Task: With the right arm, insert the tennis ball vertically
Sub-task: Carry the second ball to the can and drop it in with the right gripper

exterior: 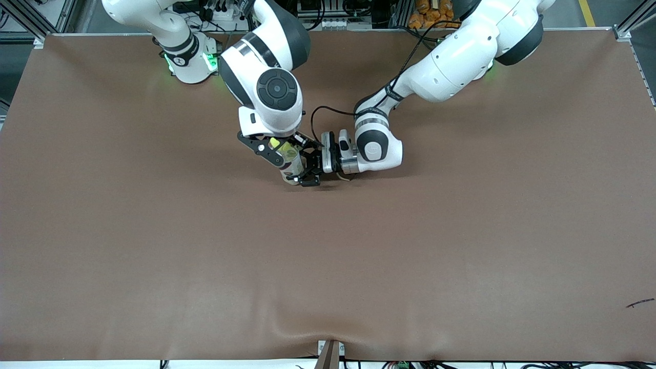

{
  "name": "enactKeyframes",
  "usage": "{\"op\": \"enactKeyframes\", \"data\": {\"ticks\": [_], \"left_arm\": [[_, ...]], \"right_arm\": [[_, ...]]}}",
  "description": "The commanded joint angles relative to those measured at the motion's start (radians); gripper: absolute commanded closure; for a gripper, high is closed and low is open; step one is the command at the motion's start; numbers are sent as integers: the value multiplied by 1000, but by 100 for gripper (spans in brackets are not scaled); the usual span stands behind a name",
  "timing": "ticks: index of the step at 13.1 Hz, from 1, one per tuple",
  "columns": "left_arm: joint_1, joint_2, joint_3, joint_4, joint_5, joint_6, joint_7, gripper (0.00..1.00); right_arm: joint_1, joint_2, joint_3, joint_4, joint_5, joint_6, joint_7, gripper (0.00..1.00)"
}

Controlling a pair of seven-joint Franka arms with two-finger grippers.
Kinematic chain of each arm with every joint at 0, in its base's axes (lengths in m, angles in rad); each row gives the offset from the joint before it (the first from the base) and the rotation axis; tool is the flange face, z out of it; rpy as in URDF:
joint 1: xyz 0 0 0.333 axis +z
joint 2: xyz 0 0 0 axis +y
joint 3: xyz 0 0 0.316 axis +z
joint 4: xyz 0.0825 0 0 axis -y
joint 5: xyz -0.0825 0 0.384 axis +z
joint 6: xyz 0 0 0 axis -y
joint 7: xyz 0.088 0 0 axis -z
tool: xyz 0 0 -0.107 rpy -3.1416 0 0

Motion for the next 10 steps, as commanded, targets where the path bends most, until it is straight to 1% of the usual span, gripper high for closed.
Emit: {"op": "enactKeyframes", "data": {"ticks": [1, 4, 5, 6, 7, 10], "left_arm": [[11, 9, -13, -17, -36, 3, 132, 19], [13, 9, -13, -17, -36, 3, 132, 19], [11, 9, -13, -17, -36, 3, 132, 19], [11, 9, -13, -17, -36, 3, 132, 19], [11, 9, -13, -17, -36, 3, 132, 19], [11, 9, -13, -17, -36, 3, 132, 19]], "right_arm": [[1, 2, -4, 1, 16, 23, 13, 38], [1, 11, -4, 3, 16, 40, 13, 37], [1, 13, -5, 3, 16, 40, 13, 33], [1, 13, -5, 3, 14, 39, 13, 10], [1, 13, -5, 3, 14, 39, 15, 0], [-11, 10, -5, 13, 14, 33, 13, 0]]}}
